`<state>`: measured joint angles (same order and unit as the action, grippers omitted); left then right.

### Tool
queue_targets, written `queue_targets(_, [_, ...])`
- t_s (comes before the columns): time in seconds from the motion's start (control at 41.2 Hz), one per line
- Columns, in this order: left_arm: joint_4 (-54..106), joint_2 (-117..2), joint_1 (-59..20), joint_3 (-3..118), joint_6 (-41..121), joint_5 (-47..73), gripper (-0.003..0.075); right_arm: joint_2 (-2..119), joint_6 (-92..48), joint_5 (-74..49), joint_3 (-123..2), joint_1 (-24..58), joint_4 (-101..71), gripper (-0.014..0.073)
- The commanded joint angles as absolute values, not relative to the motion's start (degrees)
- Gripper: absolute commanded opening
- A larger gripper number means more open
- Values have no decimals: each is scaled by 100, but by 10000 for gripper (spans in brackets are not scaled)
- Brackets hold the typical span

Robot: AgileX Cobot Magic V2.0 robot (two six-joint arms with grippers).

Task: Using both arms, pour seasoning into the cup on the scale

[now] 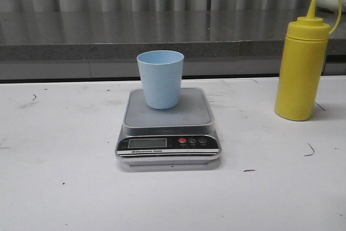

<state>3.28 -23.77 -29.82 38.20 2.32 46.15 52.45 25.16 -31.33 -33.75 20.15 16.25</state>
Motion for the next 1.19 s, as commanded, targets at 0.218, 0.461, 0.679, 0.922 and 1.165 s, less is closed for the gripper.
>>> queue_targets(0.218, [386, -2411, -3023, 3959, 214, 4183, 388, 3686, 2129, -4720, -4052, 2219, 1461, 633])
queue_targets(0.461, [386, -2411, -3023, 3959, 214, 4183, 388, 2671, 1987, -4881, -4073, 2219, 1256, 633])
queue_targets(0.679, [386, -2411, -3023, 3959, 214, 4183, 388, 2494, 1614, -5128, -4073, 2219, 1062, 633])
queue_targets(0.922, [386, -2411, -3023, 3959, 214, 4183, 388, 2494, 1614, -4968, -4073, 2219, 1062, 633])
queue_targets(1.165, [386, -2411, -3023, 3959, 214, 4183, 388, 2494, 1614, -4886, -4073, 2219, 1062, 633])
